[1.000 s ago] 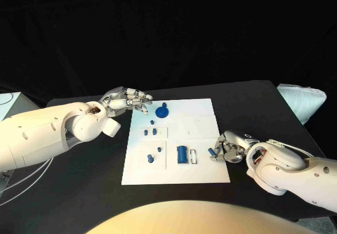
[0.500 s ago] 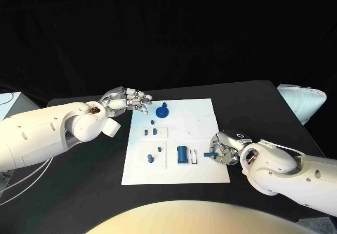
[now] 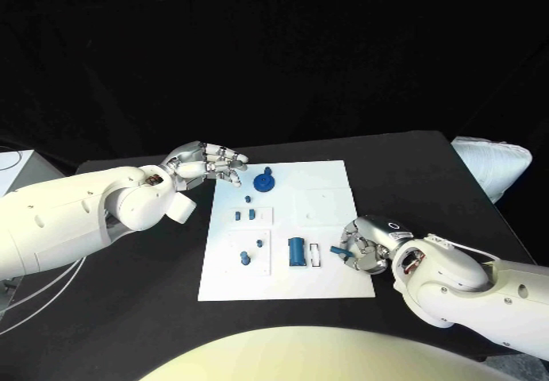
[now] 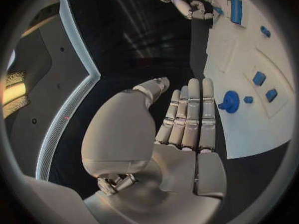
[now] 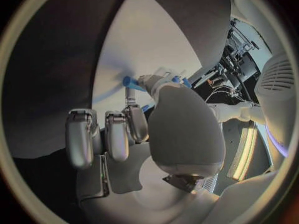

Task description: Assemble the parts on the task board

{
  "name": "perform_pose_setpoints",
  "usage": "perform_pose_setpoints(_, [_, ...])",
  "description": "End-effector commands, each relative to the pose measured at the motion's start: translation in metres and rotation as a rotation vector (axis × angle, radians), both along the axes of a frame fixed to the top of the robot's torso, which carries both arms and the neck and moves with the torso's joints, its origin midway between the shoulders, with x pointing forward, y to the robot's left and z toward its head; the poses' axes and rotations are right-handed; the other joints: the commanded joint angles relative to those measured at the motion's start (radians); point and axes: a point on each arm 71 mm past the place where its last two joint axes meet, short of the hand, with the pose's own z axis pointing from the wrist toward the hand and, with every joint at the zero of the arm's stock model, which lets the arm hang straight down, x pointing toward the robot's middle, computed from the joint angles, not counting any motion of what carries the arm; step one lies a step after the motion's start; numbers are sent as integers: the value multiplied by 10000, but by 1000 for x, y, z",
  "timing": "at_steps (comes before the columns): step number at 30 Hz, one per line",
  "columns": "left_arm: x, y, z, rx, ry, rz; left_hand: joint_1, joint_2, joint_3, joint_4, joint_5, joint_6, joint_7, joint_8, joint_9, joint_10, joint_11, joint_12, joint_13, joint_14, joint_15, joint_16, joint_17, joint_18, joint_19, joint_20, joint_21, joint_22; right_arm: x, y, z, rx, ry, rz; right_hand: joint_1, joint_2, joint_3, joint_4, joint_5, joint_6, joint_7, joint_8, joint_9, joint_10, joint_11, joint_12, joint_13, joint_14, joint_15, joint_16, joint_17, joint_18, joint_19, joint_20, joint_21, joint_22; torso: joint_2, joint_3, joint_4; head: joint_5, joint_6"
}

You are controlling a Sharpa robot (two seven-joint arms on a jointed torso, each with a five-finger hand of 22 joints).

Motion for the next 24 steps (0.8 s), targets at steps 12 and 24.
perform_pose_setpoints(12, [-1, -4, 1, -92, -25, -183, 81, 11, 60, 22, 48, -68, 32, -32, -12, -51, -17, 36, 16, -21, 14, -18, 10, 121, 87, 7, -56, -8, 3, 18, 0, 1605, 1696, -1236, -646, -107, 143, -184, 66, -4, -63, 220, 206, 114, -20, 106, 1021, 879, -72, 41, 2000, -85, 650, -100, -113, 2354, 9, -11, 8, -63, 1])
perform_pose_setpoints(24, [-1, -5, 1, -96, 17, -243, 91, 19, 68, 22, 52, -67, 35, -30, -12, -52, -14, 39, 16, -23, 15, -22, 13, 119, 94, 4, -58, -7, 4, 30, -9, 1432, 2702, -1691, -1493, -41, -395, -52, -187, 78, -83, 287, 253, 242, -29, 380, 1219, 895, -78, 82, 2064, -106, 690, -106, -3, 2381, 9, 11, 5, -66, 1])
